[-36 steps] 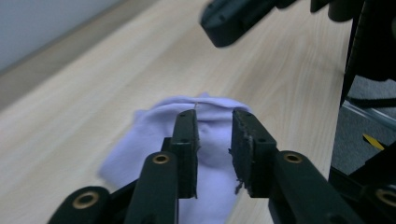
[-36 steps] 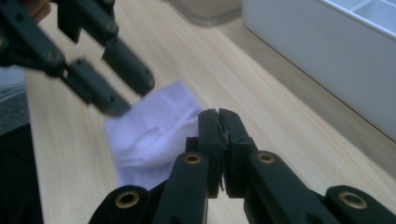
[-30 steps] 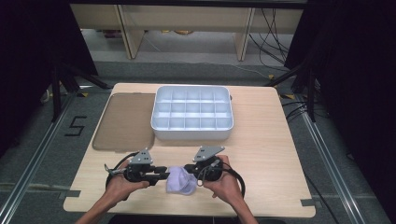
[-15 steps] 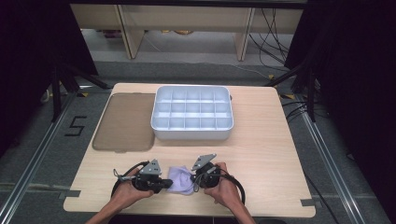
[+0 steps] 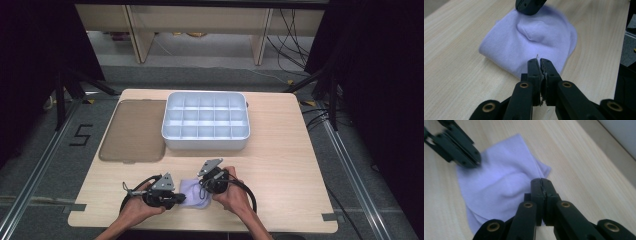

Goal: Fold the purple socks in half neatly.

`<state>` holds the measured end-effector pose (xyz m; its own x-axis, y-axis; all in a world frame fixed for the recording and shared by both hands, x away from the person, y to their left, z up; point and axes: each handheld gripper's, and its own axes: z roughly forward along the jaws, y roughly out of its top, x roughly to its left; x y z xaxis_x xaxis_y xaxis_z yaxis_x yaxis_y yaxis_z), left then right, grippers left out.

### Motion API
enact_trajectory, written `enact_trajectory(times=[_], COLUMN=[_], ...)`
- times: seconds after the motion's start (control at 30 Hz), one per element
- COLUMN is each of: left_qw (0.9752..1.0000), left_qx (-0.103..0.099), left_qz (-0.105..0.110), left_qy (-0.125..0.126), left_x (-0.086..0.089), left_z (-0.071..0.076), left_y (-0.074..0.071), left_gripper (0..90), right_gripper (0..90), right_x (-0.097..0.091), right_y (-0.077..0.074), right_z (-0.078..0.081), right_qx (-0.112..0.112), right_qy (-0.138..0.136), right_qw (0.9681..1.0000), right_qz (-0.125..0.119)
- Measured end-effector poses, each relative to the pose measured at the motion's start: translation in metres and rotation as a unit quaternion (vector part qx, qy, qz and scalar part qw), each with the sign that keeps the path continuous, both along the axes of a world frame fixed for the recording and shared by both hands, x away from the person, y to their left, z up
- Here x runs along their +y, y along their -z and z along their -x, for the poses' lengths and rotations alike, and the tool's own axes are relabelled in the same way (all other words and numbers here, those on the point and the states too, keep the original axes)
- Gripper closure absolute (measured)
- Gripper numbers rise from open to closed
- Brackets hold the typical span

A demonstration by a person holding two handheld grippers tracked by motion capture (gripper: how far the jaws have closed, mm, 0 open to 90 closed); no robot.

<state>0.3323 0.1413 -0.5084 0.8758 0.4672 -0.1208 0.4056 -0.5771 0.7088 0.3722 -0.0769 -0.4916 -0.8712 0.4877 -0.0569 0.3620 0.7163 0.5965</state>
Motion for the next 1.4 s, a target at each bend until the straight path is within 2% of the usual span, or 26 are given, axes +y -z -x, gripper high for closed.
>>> enact_trajectory(times=[0.03,0.07,0.13,0.2,0.23,0.27,0.33,0.37,0.43,0.47,0.53,0.6,0.63,0.7,0.83,0.93,0.97,1.03,1.07,1.1,1.13,1.17,1.2,1.23,1.27,1.4], left_qw=[0.9999,1.0,0.9996,0.9991,0.9987,0.9992,0.9992,0.9993,0.9988,0.9986,0.9989,0.9985,0.9989,0.9994,0.9995,0.9994,0.9993,0.9992,0.9986,0.9984,0.9987,0.9991,0.9986,0.9985,0.9979,0.9963], left_qx=[-0.004,-0.001,-0.016,-0.028,-0.025,-0.032,-0.023,-0.01,0.003,0.006,-0.013,-0.014,-0.017,-0.008,-0.008,-0.015,-0.015,-0.015,-0.007,-0.004,-0.003,-0.005,0.003,-0.001,0.006,0.016], left_qz=[0.0,0.001,0.019,0.019,0.026,0.009,-0.003,0.0,0.019,0.018,0.004,0.02,0.007,0.001,0.002,0.004,0.01,0.014,0.028,0.031,0.03,0.023,0.027,0.019,0.02,0.027], left_qy=[0.01,0.002,-0.011,-0.025,-0.035,-0.024,-0.033,-0.037,-0.045,-0.05,-0.046,-0.049,-0.042,-0.034,-0.032,-0.033,-0.031,-0.034,-0.044,-0.046,-0.042,-0.036,-0.045,-0.051,-0.062,-0.08], left_x=[0.0,0.001,0.001,0.0,-0.004,-0.005,-0.009,-0.009,-0.008,-0.007,-0.002,-0.002,-0.002,-0.005,-0.008,-0.005,-0.004,0.0,0.001,0.003,0.006,0.01,0.012,0.017,0.02,0.033], left_z=[-0.001,-0.001,-0.005,-0.015,-0.02,-0.027,-0.038,-0.042,-0.045,-0.044,-0.041,-0.037,-0.036,-0.033,-0.033,-0.031,-0.03,-0.026,-0.022,-0.019,-0.016,-0.013,-0.01,-0.008,-0.005,-0.003], left_y=[-0.002,-0.004,-0.011,-0.018,-0.018,-0.017,-0.008,-0.003,0.002,0.001,-0.007,-0.01,-0.01,-0.006,-0.001,-0.006,-0.008,-0.012,-0.012,-0.013,-0.013,-0.014,-0.014,-0.014,-0.014,-0.013], left_gripper=[85.4,85.2,85.4,85.8,86.0,86.1,86.3,86.6,86.8,86.8,85.8,85.4,85.3,84.5,82.3,80.9,79.7,78.1,75.1,69.8,65.3,61.8,57.7,53.4,46.8,42.7], right_gripper=[89.6,89.5,89.4,89.3,89.2,89.2,89.2,89.2,89.2,89.2,88.8,88.6,88.5,88.4,87.7,87.2,86.9,86.6,86.2,86.0,85.8,85.5,85.4,85.4,85.2,85.2], right_x=[-0.002,-0.004,-0.006,-0.007,-0.007,-0.006,-0.006,-0.006,-0.005,-0.005,-0.007,-0.007,-0.007,-0.008,-0.008,-0.007,-0.004,-0.002,-0.001,0.0,0.002,0.003,0.005,0.007,0.009,0.014], right_y=[0.001,-0.001,-0.002,-0.002,-0.002,0.0,0.001,0.0,0.003,0.003,0.003,0.003,0.002,0.001,-0.004,-0.012,-0.018,-0.02,-0.021,-0.021,-0.021,-0.021,-0.018,-0.017,-0.015,-0.012], right_z=[-0.001,-0.002,-0.002,-0.004,-0.004,-0.004,-0.004,-0.003,-0.004,-0.004,-0.004,-0.003,-0.003,-0.002,0.002,0.01,0.014,0.017,0.019,0.021,0.023,0.026,0.026,0.028,0.034,0.039], right_qx=[0.0,0.001,0.0,-0.004,-0.002,0.004,-0.001,0.009,0.005,0.005,0.004,0.001,0.003,0.002,0.01,-0.004,-0.005,-0.007,-0.009,-0.008,-0.003,0.009,0.004,0.004,0.02,0.021], right_qy=[0.003,-0.003,0.001,-0.002,-0.001,-0.006,0.0,0.004,0.0,0.0,-0.001,0.002,0.0,0.0,0.004,0.006,-0.018,-0.018,-0.022,-0.022,-0.031,-0.024,-0.043,-0.049,-0.053,-0.074], right_qw=[1.0,1.0,1.0,1.0,1.0,1.0,1.0,0.9999,1.0,1.0,1.0,1.0,1.0,1.0,0.9998,0.9997,0.999,0.9987,0.9986,0.9986,0.9981,0.9984,0.9977,0.9975,0.9973,0.9963], right_qz=[0.002,0.004,0.006,0.002,0.003,-0.006,0.001,0.003,0.008,0.008,0.008,0.005,0.001,0.004,-0.017,-0.022,-0.041,-0.047,-0.047,-0.048,-0.053,-0.05,-0.052,-0.051,-0.047,-0.038])
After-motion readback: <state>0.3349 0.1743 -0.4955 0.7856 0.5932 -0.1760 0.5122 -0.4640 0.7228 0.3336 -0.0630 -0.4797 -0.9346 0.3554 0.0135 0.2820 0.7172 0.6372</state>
